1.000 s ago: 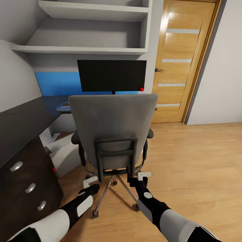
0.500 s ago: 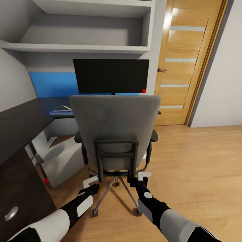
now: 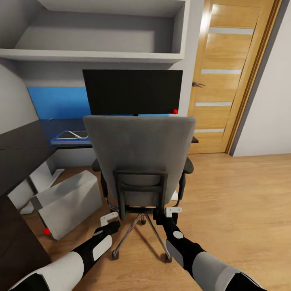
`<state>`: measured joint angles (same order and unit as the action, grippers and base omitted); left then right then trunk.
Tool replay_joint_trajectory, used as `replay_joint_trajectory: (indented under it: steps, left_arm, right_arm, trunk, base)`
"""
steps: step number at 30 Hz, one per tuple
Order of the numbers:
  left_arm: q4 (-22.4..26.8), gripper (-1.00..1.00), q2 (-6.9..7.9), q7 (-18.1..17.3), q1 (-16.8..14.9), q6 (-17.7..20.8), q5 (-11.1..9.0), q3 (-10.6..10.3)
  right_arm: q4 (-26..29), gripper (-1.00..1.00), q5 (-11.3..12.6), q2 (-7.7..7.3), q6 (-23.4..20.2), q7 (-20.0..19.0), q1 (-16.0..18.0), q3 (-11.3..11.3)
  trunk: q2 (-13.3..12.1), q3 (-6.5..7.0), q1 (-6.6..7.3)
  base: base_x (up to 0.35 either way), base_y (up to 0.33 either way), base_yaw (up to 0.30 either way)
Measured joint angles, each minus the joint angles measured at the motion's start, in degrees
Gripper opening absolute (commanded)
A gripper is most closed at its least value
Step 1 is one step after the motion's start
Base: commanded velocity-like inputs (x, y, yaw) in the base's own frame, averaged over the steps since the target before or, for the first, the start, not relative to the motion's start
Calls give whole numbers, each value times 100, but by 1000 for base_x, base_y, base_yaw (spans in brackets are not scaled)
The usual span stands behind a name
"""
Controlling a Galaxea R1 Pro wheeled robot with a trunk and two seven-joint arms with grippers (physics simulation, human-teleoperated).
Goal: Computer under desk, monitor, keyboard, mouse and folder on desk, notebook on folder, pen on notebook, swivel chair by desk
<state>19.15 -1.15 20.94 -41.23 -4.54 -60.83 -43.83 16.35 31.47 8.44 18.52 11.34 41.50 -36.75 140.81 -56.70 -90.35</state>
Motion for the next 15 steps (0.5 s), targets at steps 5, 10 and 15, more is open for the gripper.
replay_joint_trajectory:
  steps: [5,10,15]
  left_arm:
    - [5,100,-1,-12,-2,3,27,1]
    - [6,100,-2,-14,-2,3,31,1]
    - [6,100,-2,-14,-2,3,31,-2]
  right_arm:
    - [3,100,-12,1,0,0,2,-3]
    - [3,100,-12,1,0,0,2,-3]
    - [3,100,-12,1,0,0,2,-3]
  trunk:
    - [0,1,-2]
    - [0,1,-5]
    - [0,1,-6]
  base:
    - [25,0,0]
    - [-162,0,0]
    - [-295,0,0]
